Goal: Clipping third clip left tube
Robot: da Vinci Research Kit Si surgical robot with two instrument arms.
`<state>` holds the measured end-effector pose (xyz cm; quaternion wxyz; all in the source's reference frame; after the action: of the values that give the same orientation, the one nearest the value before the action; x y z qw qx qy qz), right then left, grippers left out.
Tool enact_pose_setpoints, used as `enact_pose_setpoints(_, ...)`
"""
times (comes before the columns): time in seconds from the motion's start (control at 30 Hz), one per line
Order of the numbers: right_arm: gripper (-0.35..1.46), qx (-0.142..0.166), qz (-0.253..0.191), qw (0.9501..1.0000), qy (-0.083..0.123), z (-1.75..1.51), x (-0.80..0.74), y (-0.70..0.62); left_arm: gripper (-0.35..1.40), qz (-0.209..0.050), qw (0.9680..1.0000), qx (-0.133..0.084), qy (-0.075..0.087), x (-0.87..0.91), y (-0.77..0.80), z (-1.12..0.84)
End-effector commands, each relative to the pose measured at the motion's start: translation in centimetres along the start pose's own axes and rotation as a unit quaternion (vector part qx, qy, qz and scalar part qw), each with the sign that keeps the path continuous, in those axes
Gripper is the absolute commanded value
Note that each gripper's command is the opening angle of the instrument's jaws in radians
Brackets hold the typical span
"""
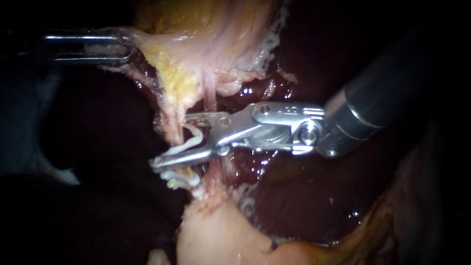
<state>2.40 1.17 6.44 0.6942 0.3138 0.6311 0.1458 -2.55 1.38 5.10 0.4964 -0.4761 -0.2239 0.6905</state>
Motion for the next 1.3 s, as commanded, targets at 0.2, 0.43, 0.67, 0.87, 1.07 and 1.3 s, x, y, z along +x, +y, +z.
enact_pose_setpoints(0.2, 0.48, 0.002, 0.014, 0.9998, 0.014, 0.06, 0.05, 0.01, -0.35, 0.0, 1.0, -0.001, 0.0, 0.0, 0.0, 0.01)
enact_pose_setpoints(0.43, 0.47, 0.004, 0.019, 0.9993, 0.031, 0.07, 0.2, -0.05, -0.35, 0.0, 1.0, -0.001, 0.0, -0.01, 0.0, 0.01)
enact_pose_setpoints(0.67, 0.46, 0.008, 0.042, 0.998, 0.047, 0.08, 0.46, -0.2, -0.35, 0.0, 1.0, -0.001, 0.0, -0.01, 0.0, 0.01)
enact_pose_setpoints(0.87, 0.44, 0.014, 0.081, 0.9953, 0.052, 0.12, 0.6, -0.35, -0.35, 0.0, 1.0, -0.001, 0.0, 0.0, 0.0, 0.01)
enact_pose_setpoints(1.07, 0.4, 0.006, 0.1, 0.9934, 0.055, 0.14, 0.66, -0.4, -0.35, 0.0, 1.0, -0.001, 0.0, -0.01, -0.01, 0.01)
enact_pose_setpoints(1.3, 0.2, -0.012, 0.134, 0.9891, 0.06, 0.13, 0.66, -0.39, -0.35, 0.0, 1.0, -0.001, 0.0, -0.01, -0.01, 0.01)
